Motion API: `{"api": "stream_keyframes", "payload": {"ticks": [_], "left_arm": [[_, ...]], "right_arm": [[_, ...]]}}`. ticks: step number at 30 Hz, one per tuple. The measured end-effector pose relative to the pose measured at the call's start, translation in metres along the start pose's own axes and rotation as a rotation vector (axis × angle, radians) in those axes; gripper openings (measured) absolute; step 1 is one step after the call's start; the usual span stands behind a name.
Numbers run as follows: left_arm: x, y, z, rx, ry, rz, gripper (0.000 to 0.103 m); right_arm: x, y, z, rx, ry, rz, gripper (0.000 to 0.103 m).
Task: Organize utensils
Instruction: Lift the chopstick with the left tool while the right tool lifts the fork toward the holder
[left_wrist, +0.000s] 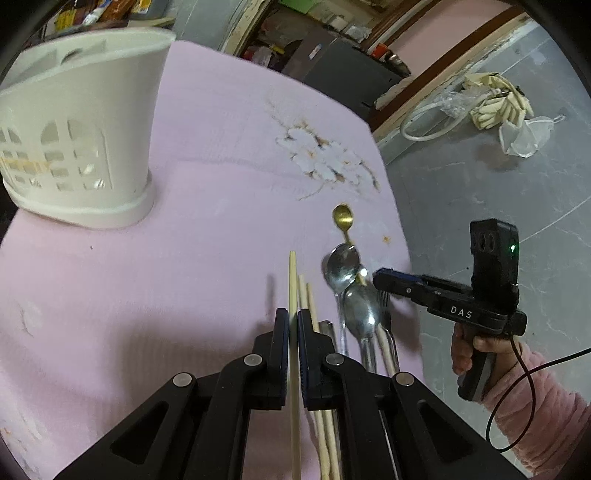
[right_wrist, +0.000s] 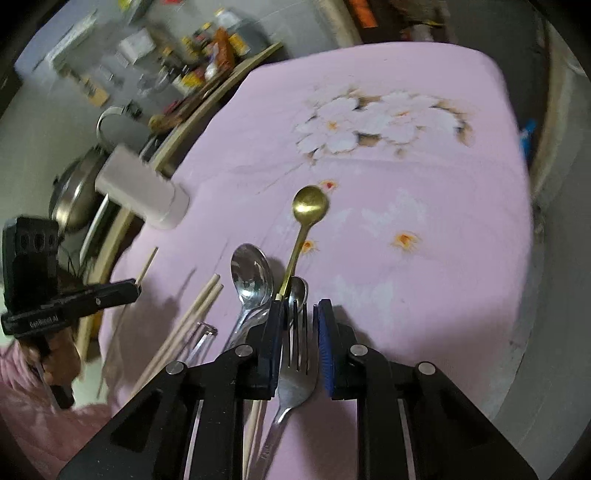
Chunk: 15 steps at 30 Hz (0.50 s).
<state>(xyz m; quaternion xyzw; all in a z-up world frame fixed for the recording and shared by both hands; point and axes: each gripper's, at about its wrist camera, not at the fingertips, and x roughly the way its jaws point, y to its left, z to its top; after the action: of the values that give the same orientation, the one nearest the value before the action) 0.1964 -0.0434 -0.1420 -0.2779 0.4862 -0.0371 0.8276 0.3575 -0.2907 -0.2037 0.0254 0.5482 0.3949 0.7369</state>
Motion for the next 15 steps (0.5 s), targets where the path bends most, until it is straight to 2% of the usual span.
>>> {"api": "stream_keyframes", "payload": {"ticks": [4,9,15], "left_arm": [[-0.017,-0.003,0.005,0.005,-0.037,-0.007,0.005],[-0.043,-0.004,0.017,-0.004,-0.104,-0.029,0.005],[-0.066,0.002,0.035,0.02,-0.152,-0.068,0.005]], "right_arm": [[-0.043,0.008,-0.013,0.067,-0.165,-0.054,0.016],[-0.081,0.027,-0.029,0.106,-0.316,-0.14,0.013],[-0.105,0.058,-0.039,0.125,-0.415,-0.24,0.01]]}}
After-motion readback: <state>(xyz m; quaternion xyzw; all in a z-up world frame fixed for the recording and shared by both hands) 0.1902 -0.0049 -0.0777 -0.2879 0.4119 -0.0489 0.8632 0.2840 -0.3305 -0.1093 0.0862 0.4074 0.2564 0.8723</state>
